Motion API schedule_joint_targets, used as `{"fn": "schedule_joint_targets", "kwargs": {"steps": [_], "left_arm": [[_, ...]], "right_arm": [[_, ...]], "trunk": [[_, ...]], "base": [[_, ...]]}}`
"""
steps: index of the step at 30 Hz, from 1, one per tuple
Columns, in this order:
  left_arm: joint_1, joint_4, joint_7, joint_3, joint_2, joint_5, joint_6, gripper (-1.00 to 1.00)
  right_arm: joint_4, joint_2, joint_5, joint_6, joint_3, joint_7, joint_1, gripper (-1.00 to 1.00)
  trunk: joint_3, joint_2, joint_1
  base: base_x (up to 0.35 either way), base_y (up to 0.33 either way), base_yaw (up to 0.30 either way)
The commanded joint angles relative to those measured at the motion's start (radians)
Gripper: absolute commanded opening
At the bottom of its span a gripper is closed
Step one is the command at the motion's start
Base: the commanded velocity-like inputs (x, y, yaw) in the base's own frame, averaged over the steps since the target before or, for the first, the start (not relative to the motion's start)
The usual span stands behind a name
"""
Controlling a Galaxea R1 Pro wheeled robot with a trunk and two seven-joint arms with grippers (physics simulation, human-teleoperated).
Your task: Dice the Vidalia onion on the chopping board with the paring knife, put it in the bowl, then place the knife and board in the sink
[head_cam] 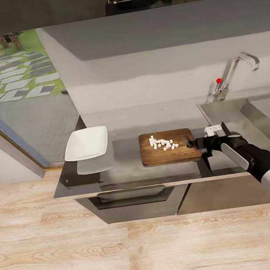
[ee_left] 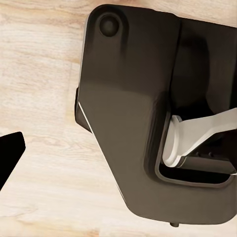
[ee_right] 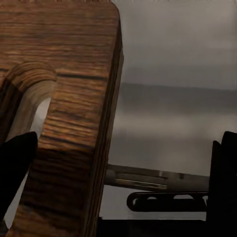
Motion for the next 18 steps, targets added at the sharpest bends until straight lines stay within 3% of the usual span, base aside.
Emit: {"fn": "schedule_joint_targets", "kwargs": {"steps": [1,18], "left_arm": [[0.000,-0.001,-0.009,0.003,-0.001,0.009,0.000,1.00],[0.000,-0.001,-0.008,0.003,-0.001,0.009,0.000,1.00]], "right_arm": [[0.025,-0.001,-0.017,0.006,0.004,0.002,0.000,-1.00],[0.025,-0.001,-0.016,0.006,0.004,0.002,0.000,-1.00]], "trunk": [[-0.002,-0.001,0.001],[-0.002,-0.001,0.001]], "base": [[0.000,0.000,0.000],[0.000,0.000,0.000]]}}
